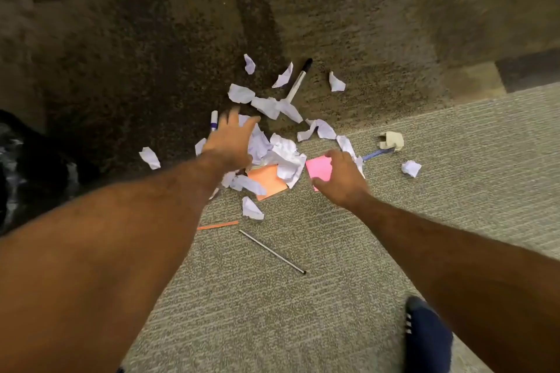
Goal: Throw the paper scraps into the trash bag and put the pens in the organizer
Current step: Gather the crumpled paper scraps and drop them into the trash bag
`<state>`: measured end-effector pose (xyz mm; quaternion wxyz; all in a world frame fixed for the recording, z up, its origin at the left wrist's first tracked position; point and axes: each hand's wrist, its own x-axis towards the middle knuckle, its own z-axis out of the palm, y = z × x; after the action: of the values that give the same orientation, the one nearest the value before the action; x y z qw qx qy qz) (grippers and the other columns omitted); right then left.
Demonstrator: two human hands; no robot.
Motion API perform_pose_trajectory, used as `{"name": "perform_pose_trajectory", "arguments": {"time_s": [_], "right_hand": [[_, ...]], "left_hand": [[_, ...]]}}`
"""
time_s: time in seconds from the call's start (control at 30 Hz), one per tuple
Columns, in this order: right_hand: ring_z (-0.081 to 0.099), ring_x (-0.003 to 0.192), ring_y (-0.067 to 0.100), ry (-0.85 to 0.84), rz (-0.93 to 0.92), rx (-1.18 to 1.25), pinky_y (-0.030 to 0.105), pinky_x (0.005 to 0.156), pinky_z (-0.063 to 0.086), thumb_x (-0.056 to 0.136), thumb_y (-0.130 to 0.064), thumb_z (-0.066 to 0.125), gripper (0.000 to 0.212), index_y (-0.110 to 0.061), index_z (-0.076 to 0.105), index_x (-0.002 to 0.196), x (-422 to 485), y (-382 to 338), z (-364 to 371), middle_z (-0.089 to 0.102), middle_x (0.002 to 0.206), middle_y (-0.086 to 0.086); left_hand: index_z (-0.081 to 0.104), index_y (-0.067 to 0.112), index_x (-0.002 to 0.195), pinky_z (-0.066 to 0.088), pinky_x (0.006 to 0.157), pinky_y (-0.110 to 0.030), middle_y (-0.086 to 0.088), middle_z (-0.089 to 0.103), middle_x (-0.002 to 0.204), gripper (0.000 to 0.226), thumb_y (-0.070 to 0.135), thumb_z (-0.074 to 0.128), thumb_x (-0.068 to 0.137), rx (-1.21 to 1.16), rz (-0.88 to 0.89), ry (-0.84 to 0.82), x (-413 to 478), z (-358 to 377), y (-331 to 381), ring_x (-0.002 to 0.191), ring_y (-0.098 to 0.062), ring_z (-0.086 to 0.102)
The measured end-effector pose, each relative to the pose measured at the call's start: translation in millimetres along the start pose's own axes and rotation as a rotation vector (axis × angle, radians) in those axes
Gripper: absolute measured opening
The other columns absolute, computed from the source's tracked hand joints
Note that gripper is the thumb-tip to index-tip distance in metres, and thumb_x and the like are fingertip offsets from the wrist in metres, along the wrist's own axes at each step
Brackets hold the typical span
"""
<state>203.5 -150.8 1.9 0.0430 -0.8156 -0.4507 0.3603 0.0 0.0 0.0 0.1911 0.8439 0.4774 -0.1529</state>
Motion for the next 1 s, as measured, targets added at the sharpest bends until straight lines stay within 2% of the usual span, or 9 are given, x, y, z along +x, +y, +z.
{"name": "perform_pose_trajectory", "arguments": {"time_s": [0.07,0.2,0.33,0.43,0.57,0.7,0.8,0.87,1.0], "right_hand": [[0.045,0.127,0.027,0.027,-0.030,0.018,0.041,0.105,0.043,0.079,-0.033,0.075,0.072,-0.015,0.040,0.140,5,-3,4,0.045,0.137,0.009],[0.042,0.130,0.023,0.018,-0.119,0.006,0.038,0.108,0.039,0.079,-0.034,0.077,0.083,-0.017,0.034,0.147,7,-13,13,0.038,0.143,0.006],[0.042,0.132,0.027,0.026,-0.201,-0.058,0.040,0.100,0.044,0.074,-0.041,0.081,0.094,-0.022,0.028,0.149,15,-23,19,0.034,0.148,0.006],[0.042,0.133,0.030,0.013,-0.199,-0.123,0.043,0.095,0.051,0.074,-0.041,0.081,0.097,-0.025,0.024,0.152,23,-32,27,0.027,0.153,0.007],[0.043,0.130,0.033,0.004,-0.186,-0.223,0.047,0.092,0.053,0.076,-0.041,0.080,0.099,-0.029,0.019,0.153,32,-42,36,0.022,0.155,0.009],[0.048,0.126,0.037,0.012,-0.179,-0.241,0.047,0.093,0.052,0.075,-0.042,0.080,0.098,-0.032,0.020,0.152,39,-46,42,0.023,0.155,0.010],[0.053,0.121,0.038,0.021,-0.191,-0.278,0.044,0.091,0.053,0.077,-0.043,0.078,0.093,-0.035,0.022,0.151,44,-47,46,0.022,0.155,0.011],[0.055,0.118,0.038,0.007,-0.179,-0.288,0.043,0.091,0.053,0.081,-0.041,0.075,0.085,-0.035,0.025,0.150,49,-49,46,0.022,0.155,0.012],[0.060,0.102,0.036,0.051,-0.185,-0.203,0.040,0.081,0.053,0.090,-0.021,0.064,0.050,-0.023,0.046,0.136,56,-51,44,0.035,0.139,0.013]], "left_hand": [[0.019,0.037,0.152,0.037,0.109,-0.054,-0.013,0.006,0.161,0.092,0.030,0.074,0.079,0.094,0.056,-0.036,11,-3,0,0.146,-0.041,0.013],[0.017,0.040,0.152,0.039,0.108,-0.057,-0.012,0.003,0.162,0.092,0.027,0.072,0.079,0.178,0.128,-0.113,26,0,-1,0.147,-0.043,0.011],[0.022,0.037,0.152,0.042,0.105,-0.050,-0.009,0.012,0.161,0.087,0.023,0.070,0.081,0.155,0.147,-0.178,29,6,-4,0.138,-0.041,0.031],[0.035,0.031,0.148,0.046,0.101,-0.048,-0.009,0.028,0.153,0.075,0.023,0.070,0.083,0.148,0.185,-0.142,28,12,-7,0.127,-0.039,0.042],[0.045,0.024,0.141,0.045,0.103,-0.046,-0.013,0.040,0.139,0.070,0.022,0.077,0.079,0.014,0.129,-0.125,29,15,-18,0.124,-0.036,0.046],[0.053,0.020,0.130,0.050,0.092,-0.040,-0.013,0.041,0.133,0.055,0.013,0.075,0.080,-0.147,0.092,-0.079,27,14,-25,0.108,-0.033,0.058],[0.056,0.017,0.121,0.049,0.084,-0.034,-0.010,0.044,0.128,0.044,0.011,0.073,0.081,-0.250,0.092,-0.047,25,16,-33,0.098,-0.027,0.058],[0.057,0.016,0.116,0.046,0.084,-0.031,-0.009,0.049,0.124,0.039,0.011,0.073,0.081,-0.309,0.099,-0.028,24,17,-36,0.099,-0.025,0.056],[0.058,0.014,0.112,0.044,0.081,-0.029,-0.011,0.059,0.114,0.030,0.011,0.069,0.084,-0.387,0.098,0.000,23,14,-40,0.098,-0.025,0.057]]}}
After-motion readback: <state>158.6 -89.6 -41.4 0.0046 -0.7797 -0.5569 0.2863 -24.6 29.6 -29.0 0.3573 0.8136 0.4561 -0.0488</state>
